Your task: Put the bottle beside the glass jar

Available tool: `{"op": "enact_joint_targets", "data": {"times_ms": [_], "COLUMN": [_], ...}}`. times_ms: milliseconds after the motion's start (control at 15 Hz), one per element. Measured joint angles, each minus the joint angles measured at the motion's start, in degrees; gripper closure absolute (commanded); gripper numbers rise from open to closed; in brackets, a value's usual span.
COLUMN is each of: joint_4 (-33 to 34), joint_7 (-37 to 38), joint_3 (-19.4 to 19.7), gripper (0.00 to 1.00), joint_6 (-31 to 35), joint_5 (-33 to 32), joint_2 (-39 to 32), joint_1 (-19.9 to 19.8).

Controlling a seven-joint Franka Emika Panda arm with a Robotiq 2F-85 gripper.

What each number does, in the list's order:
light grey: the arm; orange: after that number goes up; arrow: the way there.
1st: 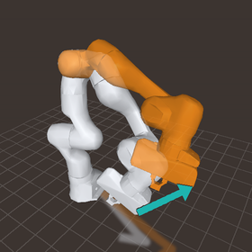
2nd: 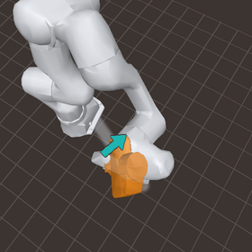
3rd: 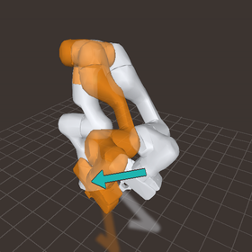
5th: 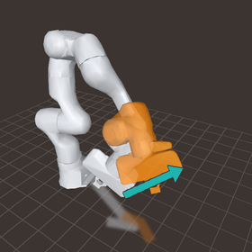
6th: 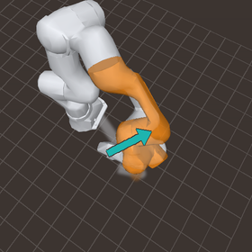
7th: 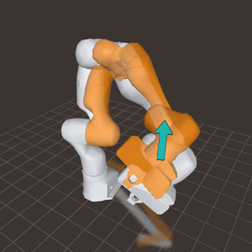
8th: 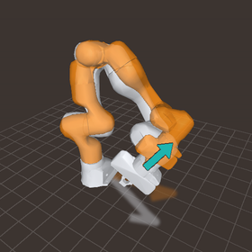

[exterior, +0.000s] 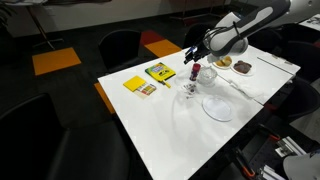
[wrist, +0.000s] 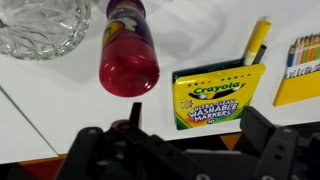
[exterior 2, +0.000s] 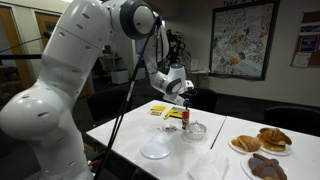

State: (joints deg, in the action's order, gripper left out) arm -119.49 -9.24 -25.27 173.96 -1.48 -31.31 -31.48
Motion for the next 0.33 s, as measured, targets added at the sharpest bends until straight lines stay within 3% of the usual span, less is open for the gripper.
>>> {"op": "enact_joint_targets", "data": {"times_ms": [333], "joint_4": [0.33], "joint_7": [0.30], "joint_3": [7.53], "gripper": [0.00], "joint_6": [-14.23], "joint_5": [5.24], "joint_2": [11.18], "joint_1": [9.16]}}
